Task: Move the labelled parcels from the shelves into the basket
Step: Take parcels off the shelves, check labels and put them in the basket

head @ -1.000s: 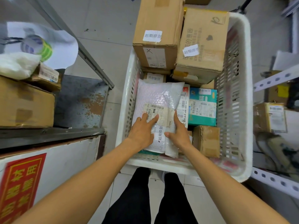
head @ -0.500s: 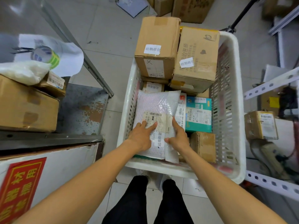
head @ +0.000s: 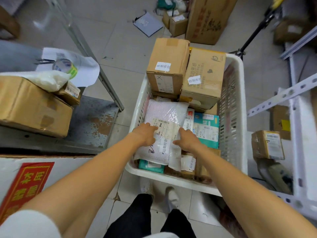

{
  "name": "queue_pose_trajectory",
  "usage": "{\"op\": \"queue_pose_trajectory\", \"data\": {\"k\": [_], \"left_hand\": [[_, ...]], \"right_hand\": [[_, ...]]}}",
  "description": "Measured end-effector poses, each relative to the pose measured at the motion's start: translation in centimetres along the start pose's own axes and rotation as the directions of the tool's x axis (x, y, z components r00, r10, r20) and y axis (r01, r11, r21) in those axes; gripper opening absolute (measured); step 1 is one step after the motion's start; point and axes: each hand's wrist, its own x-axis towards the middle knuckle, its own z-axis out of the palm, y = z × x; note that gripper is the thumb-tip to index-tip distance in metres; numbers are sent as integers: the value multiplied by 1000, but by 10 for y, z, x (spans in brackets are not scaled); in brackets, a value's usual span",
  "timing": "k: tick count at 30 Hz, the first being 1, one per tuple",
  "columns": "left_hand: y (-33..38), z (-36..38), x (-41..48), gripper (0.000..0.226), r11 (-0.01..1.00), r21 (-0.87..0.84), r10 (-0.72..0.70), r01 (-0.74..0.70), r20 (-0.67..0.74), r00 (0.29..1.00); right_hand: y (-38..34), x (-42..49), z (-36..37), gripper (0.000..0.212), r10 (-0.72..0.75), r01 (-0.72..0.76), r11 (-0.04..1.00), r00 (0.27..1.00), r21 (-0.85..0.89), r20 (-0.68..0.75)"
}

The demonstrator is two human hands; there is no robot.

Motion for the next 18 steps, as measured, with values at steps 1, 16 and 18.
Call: {"op": "queue_pose_trajectory", "data": {"k": [1, 16, 18], "left_hand": [[2, -6, -8, 62, 1000, -18, -11, 10, -18, 1000], [57, -104, -196, 29, 975, -123, -217, 183, -383, 898], [57, -109, -224, 30, 965, -153, -258, 212, -424, 868]], "right_hand": [[-4, -7, -14, 56, -24, 24, 997, 1000, -78, 1], [-112, -177, -145, 42, -578, 498, 727, 815, -473, -31], [-123, -203, -151, 46, -650, 555, 690, 757, -465, -62]]}}
